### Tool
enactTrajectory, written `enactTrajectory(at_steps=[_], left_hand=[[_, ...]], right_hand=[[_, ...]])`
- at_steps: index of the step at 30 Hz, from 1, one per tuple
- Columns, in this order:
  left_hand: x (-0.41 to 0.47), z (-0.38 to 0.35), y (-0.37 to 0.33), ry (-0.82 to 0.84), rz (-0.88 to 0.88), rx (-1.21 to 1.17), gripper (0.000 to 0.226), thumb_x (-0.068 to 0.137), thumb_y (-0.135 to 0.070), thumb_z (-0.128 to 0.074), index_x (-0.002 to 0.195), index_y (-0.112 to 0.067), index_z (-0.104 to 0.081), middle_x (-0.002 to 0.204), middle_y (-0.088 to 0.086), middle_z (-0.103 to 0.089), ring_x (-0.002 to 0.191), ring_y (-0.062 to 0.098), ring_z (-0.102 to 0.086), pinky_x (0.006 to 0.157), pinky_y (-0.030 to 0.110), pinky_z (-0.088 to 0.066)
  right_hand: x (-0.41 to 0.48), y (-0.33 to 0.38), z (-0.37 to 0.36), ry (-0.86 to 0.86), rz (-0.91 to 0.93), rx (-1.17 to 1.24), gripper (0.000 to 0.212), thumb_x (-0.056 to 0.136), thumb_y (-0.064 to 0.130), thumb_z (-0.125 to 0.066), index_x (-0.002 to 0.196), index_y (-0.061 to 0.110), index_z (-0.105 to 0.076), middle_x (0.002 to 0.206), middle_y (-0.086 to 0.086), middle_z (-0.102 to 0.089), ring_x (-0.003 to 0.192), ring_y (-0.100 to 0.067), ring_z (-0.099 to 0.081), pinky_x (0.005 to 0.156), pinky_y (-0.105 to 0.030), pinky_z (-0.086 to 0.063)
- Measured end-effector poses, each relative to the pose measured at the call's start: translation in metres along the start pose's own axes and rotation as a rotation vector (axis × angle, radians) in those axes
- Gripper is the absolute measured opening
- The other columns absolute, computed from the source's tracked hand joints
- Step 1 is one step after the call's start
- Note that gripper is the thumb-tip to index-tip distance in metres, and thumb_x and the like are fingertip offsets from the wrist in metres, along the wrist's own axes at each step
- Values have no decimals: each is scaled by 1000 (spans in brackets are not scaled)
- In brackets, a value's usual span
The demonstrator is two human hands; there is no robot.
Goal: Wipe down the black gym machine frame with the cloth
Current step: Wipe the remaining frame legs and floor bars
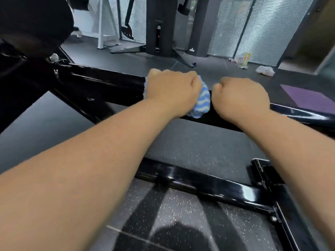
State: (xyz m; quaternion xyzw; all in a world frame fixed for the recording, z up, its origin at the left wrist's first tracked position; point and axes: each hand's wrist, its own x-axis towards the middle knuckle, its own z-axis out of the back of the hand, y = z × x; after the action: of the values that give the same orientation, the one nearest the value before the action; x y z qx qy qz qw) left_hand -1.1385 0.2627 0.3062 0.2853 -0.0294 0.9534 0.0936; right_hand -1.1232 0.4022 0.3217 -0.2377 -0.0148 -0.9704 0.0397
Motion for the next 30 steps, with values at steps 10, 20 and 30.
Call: enactTrajectory(at_steps=[10,20,30], left_hand=[[10,17,62,221,210,162,22,94,-19,-37,97,-19,-59,97,12,-61,98,36,-56,80,42,-37],[4,17,103,190,244,45,35,99,-27,-25,88,-18,-57,109,14,-64,97,34,-55,77,35,-30],[-6,0,55,-22,-62,-13,35,98,-38,-23,70,-23,-38,73,-5,-47,74,24,-44,75,35,-33]], right_hand=[[28,-13,4,424,-66,127,40,97,35,-24,69,14,-44,85,-11,-42,85,-31,-44,76,-34,-35],[29,-16,7,463,-53,106,37,93,36,-24,69,16,-44,73,-2,-41,79,-30,-46,74,-36,-37],[34,-16,1,491,8,29,32,93,29,-21,67,17,-38,77,-3,-43,75,-25,-40,77,-33,-32]])
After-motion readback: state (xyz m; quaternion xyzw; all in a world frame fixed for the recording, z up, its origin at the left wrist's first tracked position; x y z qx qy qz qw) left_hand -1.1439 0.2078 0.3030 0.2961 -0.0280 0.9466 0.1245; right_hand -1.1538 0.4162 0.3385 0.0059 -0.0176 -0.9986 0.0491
